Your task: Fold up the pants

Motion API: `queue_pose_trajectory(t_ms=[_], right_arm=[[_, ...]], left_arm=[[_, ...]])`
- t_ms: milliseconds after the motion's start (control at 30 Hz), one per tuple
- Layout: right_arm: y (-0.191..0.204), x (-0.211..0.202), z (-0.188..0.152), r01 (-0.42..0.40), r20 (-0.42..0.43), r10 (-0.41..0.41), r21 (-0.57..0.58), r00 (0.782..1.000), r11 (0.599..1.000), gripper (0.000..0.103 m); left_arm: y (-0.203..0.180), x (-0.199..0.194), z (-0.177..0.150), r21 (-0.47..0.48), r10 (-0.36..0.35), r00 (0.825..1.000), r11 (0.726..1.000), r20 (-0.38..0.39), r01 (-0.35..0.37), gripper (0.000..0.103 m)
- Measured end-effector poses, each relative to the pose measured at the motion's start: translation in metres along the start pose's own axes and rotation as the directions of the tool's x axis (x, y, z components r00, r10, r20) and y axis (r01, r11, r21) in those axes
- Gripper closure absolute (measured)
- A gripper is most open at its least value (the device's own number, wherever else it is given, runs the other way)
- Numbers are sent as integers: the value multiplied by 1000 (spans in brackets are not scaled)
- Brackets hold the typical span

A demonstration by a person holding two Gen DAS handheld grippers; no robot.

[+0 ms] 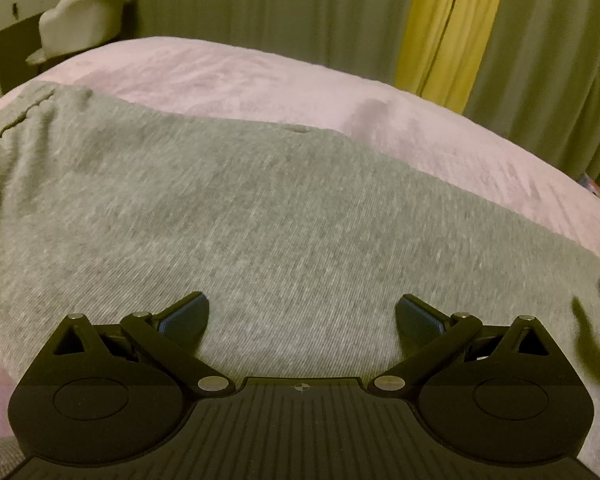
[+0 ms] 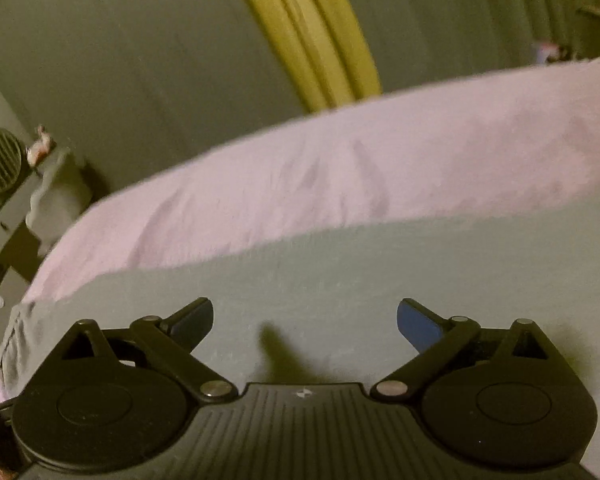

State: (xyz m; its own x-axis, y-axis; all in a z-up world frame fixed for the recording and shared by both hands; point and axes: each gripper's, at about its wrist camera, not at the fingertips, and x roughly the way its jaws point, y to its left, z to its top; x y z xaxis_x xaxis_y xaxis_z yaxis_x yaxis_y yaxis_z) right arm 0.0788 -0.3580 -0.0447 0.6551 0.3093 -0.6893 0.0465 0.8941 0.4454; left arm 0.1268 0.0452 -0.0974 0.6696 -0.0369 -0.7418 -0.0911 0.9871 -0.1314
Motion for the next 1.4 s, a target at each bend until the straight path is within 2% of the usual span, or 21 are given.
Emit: queue_pose_trajectory(t_ms=[67, 167, 267, 367, 400, 467, 500, 533, 600, 667, 800, 867, 900, 967, 1000, 1067, 1100, 1167, 1233, 1333, 1400], right_arm=[[-6, 12, -3, 18, -36, -18, 10, 999, 1000, 4], [-24, 8, 1, 57, -6, -57, -47, 998, 997, 5], [-66, -10, 14, 190, 19, -189, -48, 982, 981, 4], [-127, -41, 22, 247, 40, -248, 20, 968, 969, 4], [-144, -47, 26, 325, 42, -326, 31, 944, 945, 4], [-185, -63, 29, 528, 8, -530, 72, 848, 846, 4], [-201, -72, 30, 568, 7, -572, 117, 820, 815, 4], [-215, -87, 33, 595, 11, -605, 173, 796, 785, 6], [-221, -107, 38, 598, 31, -617, 211, 786, 773, 5], [-215, -121, 37, 632, 65, -660, 231, 749, 740, 5], [-218, -142, 7, 444, 71, -477, 267, 876, 855, 5], [-227, -142, -8, 398, 33, -420, 263, 907, 879, 5], [-231, -141, -13, 409, 28, -428, 245, 903, 879, 5], [-231, -147, -15, 468, 53, -486, 197, 872, 861, 13], [-230, -150, -12, 527, 62, -546, 189, 836, 829, 12], [-223, -151, -3, 693, 81, -709, 162, 701, 703, 12], [-223, -159, -2, 715, 99, -733, 169, 673, 679, 12], [-232, -183, -7, 622, 110, -661, 255, 742, 740, 11], [-239, -204, -22, 562, 86, -613, 316, 785, 764, 11], [-239, -220, -41, 577, 49, -633, 364, 772, 731, 11], [-245, -233, -60, 552, 30, -620, 423, 784, 718, 11]], left_arm=[[0, 0, 0, -1, 1, 1000, 1000, 0, -1, 0], [-2, 1, -1, 7, 8, 1000, 1000, 0, -8, 0], [-3, 2, -1, 11, 14, 1000, 1000, 0, -14, 0], [-4, 3, -2, 16, 18, 1000, 1000, 2, -18, 0], [-5, 3, -2, 19, 20, 1000, 1000, 3, -20, 0], [-7, 3, -3, 26, 28, 1000, 999, 5, -29, 0], [-8, 4, -3, 30, 32, 999, 999, 5, -32, 0], [-9, 4, -4, 32, 36, 999, 999, 6, -36, 0], [-9, 4, -4, 32, 38, 999, 999, 6, -39, 0], [-10, 5, -4, 34, 42, 999, 999, 7, -42, 0], [-11, 5, -4, 40, 45, 999, 998, 7, -46, 0], [-10, 4, -4, 39, 42, 999, 998, 7, -42, 0], [-9, 4, -4, 41, 42, 999, 998, 6, -42, 0], [-9, 4, -4, 43, 42, 999, 998, 6, -43, 0], [-9, 3, -4, 42, 43, 999, 998, 6, -43, 0], [-9, 3, -4, 41, 44, 999, 998, 6, -44, 0], [-9, 3, -4, 42, 43, 999, 998, 6, -44, 0], [-9, 3, -4, 41, 43, 999, 998, 6, -43, 0], [-9, 3, -4, 41, 43, 999, 998, 5, -43, 0], [-10, 3, -4, 41, 43, 999, 998, 5, -43, 0], [-10, 3, -4, 41, 43, 999, 998, 5, -43, 0]])
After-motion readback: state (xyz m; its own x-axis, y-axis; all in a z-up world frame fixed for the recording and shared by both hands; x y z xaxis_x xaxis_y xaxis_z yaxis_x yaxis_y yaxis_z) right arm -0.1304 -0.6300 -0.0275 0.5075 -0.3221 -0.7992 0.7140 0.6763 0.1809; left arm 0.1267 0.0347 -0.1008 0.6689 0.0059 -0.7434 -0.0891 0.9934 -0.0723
